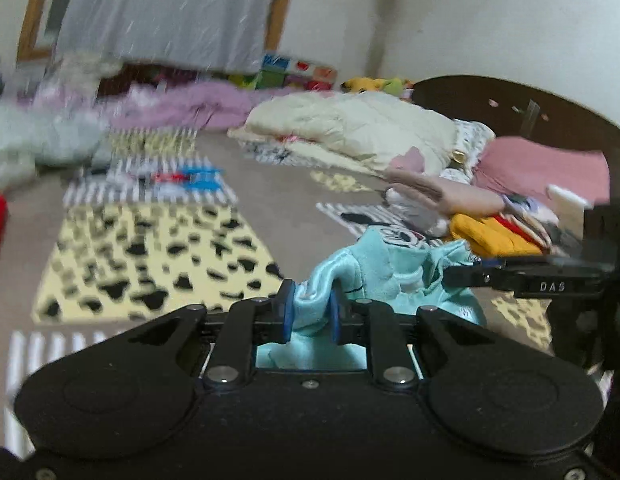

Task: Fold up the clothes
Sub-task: 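Lower the folded sweatshirt onto the bed with both grippers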

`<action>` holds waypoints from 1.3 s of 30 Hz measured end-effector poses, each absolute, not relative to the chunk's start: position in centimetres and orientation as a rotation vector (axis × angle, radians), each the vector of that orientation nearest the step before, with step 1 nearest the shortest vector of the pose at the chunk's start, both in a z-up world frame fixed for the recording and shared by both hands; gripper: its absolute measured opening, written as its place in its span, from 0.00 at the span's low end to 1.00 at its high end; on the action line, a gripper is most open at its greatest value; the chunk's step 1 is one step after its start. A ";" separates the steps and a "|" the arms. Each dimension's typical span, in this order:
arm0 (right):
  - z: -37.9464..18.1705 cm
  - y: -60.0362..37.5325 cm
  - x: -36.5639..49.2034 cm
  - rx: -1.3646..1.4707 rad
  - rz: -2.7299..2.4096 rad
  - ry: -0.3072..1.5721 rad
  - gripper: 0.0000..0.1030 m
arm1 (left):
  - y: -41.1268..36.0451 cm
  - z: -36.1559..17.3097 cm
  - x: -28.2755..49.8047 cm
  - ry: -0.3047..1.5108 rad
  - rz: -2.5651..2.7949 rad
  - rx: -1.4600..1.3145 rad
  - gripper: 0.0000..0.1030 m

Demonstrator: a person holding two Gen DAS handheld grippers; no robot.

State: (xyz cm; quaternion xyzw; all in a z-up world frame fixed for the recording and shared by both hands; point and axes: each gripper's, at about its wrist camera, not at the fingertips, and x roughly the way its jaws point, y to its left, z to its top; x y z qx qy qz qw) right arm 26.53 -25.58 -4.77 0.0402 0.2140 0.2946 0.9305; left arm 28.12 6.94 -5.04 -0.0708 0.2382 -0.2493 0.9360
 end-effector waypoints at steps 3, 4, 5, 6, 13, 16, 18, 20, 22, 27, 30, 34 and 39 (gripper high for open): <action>-7.5 -26.8 29.5 0.254 0.600 0.495 0.35 | 7.0 -7.2 30.0 0.536 -0.490 -0.171 0.15; -8.3 -27.0 30.5 0.304 0.595 0.526 0.37 | 6.9 -7.8 30.5 0.552 -0.481 -0.175 0.17; -9.3 -27.0 31.5 0.354 0.583 0.566 0.39 | 6.9 -8.2 30.7 0.563 -0.466 -0.176 0.21; -10.0 -26.9 32.0 0.383 0.576 0.590 0.41 | 7.0 -8.6 30.8 0.575 -0.454 -0.182 0.31; -11.0 -29.5 30.8 0.505 0.543 0.569 0.65 | 10.2 -8.3 28.1 0.605 -0.463 -0.418 0.51; -10.8 -30.6 28.6 0.534 0.562 0.557 0.67 | 10.1 -8.9 27.3 0.615 -0.488 -0.490 0.42; -11.5 -30.3 28.3 0.564 0.604 0.564 0.58 | 9.3 -9.2 27.6 0.619 -0.475 -0.491 0.16; -12.3 -29.6 28.5 0.590 0.646 0.576 0.36 | 8.8 -9.5 28.1 0.607 -0.488 -0.522 0.09; -12.9 -29.1 29.8 0.629 0.684 0.612 0.19 | 9.5 -9.4 28.9 0.594 -0.548 -0.644 0.08; -13.0 -30.1 31.8 0.849 0.813 0.567 0.13 | 11.2 -11.3 31.5 0.656 -0.564 -0.824 0.08; -15.4 -30.3 33.6 0.848 0.733 0.664 0.13 | 11.8 -13.9 33.3 0.755 -0.516 -0.886 0.09; -18.0 -31.7 34.7 0.990 0.678 0.744 0.14 | 12.1 -13.1 32.9 0.742 -0.508 -0.877 0.11; -15.2 -32.6 33.1 0.876 0.622 0.641 0.27 | 12.5 -10.4 31.1 0.648 -0.448 -0.748 0.45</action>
